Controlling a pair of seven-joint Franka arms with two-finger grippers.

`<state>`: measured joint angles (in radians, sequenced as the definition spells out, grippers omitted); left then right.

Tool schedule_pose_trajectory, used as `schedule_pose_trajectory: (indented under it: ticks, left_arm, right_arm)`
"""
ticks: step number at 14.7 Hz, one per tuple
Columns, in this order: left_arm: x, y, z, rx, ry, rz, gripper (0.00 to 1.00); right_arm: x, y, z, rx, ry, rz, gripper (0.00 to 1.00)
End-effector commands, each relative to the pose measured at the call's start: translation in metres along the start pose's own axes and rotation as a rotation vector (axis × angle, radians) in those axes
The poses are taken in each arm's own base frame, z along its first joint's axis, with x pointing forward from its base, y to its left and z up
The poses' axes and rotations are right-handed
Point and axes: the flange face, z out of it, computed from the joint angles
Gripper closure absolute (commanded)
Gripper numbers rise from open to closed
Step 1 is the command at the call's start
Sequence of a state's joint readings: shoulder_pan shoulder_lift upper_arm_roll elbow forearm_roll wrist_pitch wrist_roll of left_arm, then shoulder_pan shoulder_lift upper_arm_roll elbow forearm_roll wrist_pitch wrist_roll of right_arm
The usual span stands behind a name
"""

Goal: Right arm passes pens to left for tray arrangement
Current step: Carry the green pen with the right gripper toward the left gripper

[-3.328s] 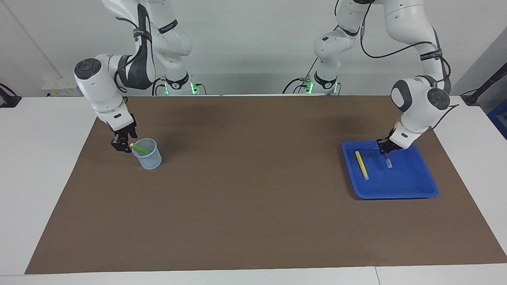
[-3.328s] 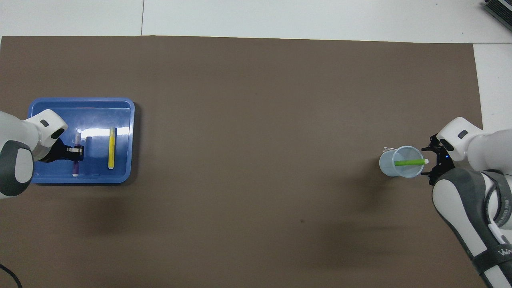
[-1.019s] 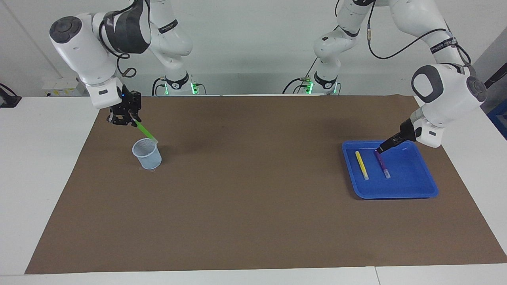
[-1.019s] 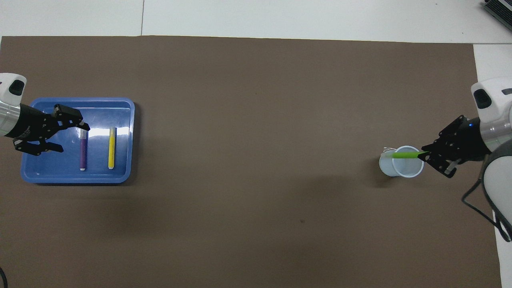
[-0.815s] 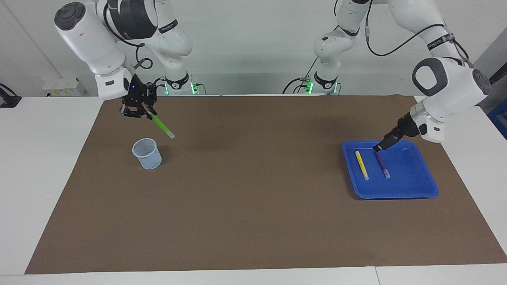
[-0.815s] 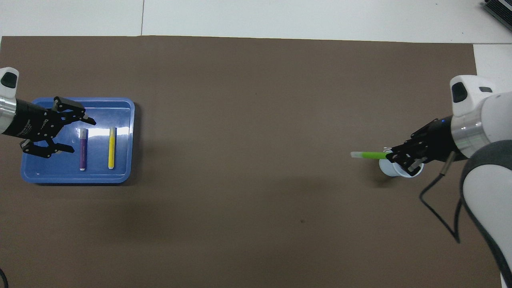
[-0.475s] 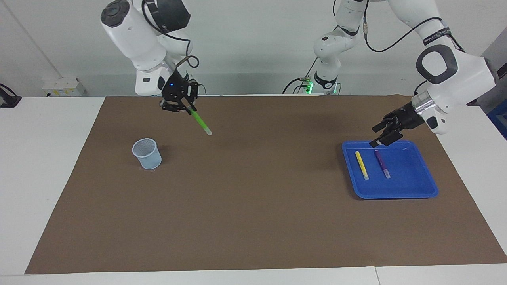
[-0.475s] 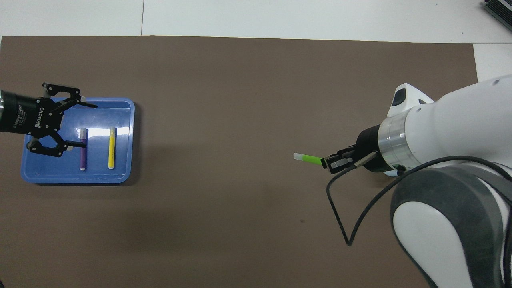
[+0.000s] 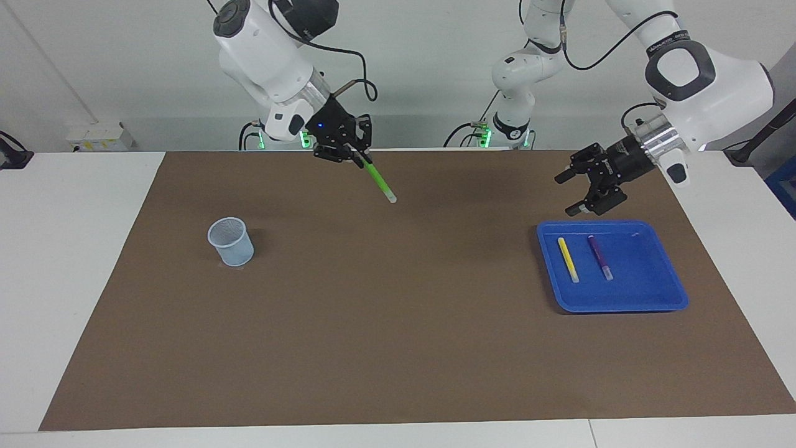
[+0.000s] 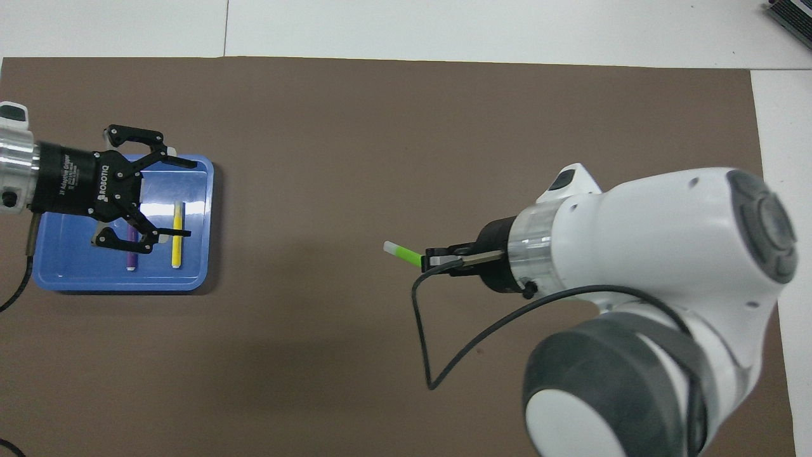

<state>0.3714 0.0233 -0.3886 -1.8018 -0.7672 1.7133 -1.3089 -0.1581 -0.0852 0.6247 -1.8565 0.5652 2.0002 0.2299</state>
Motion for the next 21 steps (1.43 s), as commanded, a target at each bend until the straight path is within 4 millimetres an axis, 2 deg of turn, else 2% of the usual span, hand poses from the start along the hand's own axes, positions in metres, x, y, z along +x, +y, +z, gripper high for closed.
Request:
schedule_pose_trajectory:
  ticks: [1, 4, 5, 9, 12, 14, 18, 21]
  left_arm:
    - [-0.026, -0.022, 0.027, 0.027, -0.052, -0.075, 0.05]
    - [-0.033, -0.038, 0.048, 0.032, -0.103, -0.102, 0.06]
    - [-0.041, -0.042, 0.057, 0.043, -0.106, -0.091, 0.06]
    - [-0.058, -0.061, 0.099, 0.037, -0.125, -0.09, 0.06]
    - [-0.075, -0.08, 0.124, 0.088, -0.118, 0.033, 0.06]
    - [-0.08, -0.091, 0.138, 0.105, -0.117, 0.048, 0.06]
    - [-0.08, -0.103, 0.147, 0.089, -0.159, 0.072, 0.1]
    - [-0.085, -0.11, 0.163, 0.057, -0.144, 0.072, 0.15]
  right_arm:
    - [-0.021, -0.028, 0.022, 0.023, 0.015, 0.009, 1.0]
    - [-0.033, -0.051, 0.037, 0.045, 0.025, 0.0, 1.0]
    - [-0.039, -0.059, 0.043, 0.047, 0.018, 0.006, 1.0]
    - [-0.035, -0.056, 0.049, 0.05, 0.029, 0.016, 1.0]
    - [-0.035, -0.052, 0.052, 0.045, 0.024, 0.013, 1.0]
    - [-0.035, -0.052, 0.052, 0.044, 0.025, 0.012, 1.0]
    - [-0.035, -0.051, 0.052, 0.044, 0.026, 0.014, 1.0]
    - [-0.034, -0.051, 0.052, 0.043, 0.026, 0.013, 1.0]
